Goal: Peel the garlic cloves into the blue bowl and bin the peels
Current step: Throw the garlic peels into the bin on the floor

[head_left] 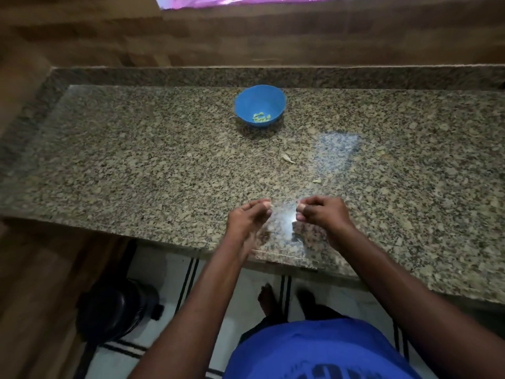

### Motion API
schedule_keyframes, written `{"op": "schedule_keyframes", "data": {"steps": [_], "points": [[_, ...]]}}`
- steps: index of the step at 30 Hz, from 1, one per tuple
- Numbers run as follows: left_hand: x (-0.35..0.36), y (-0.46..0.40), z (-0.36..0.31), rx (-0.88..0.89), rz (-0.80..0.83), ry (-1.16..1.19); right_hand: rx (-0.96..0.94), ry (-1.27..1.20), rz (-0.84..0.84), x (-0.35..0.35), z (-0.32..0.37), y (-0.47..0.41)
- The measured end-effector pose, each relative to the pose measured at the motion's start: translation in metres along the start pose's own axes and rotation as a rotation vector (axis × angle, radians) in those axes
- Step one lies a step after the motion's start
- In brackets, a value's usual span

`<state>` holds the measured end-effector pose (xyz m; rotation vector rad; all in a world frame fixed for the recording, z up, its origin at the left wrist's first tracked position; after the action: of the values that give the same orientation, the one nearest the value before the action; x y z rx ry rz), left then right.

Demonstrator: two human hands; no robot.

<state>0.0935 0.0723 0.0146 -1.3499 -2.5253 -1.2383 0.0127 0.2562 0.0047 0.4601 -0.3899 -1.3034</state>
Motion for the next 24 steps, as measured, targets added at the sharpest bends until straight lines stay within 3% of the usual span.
{"op": "schedule_keyframes", "data": {"steps": [6,11,17,24], "points": [[-0.052,0.034,-0.036,0.128,-0.043,0.335,-0.02,-0.046,0.296,0.097,0.033,0.009],[-0.128,0.073,-0.07,0.286,-0.177,0.483,-0.033,0.016,0.537,0.202,0.045,0.042],[-0.27,0.12,-0.1,0.473,-0.315,0.625,-0.062,0.191,0.775,0.358,0.021,0.099],[-0.476,0.169,-0.129,0.552,-0.4,0.733,-0.066,0.313,0.865,0.557,-0.063,0.164]]}}
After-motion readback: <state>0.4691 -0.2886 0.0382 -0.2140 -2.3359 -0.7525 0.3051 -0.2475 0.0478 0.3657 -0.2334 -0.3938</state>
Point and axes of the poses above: each hand's wrist, its own y-axis away from the middle knuckle, its own x-axis out of the palm, z = x × y, the point moved 6 cm from there along -y, towards the middle knuckle, and after that the axes turned 2 degrees about z, right-handed, at the moved point
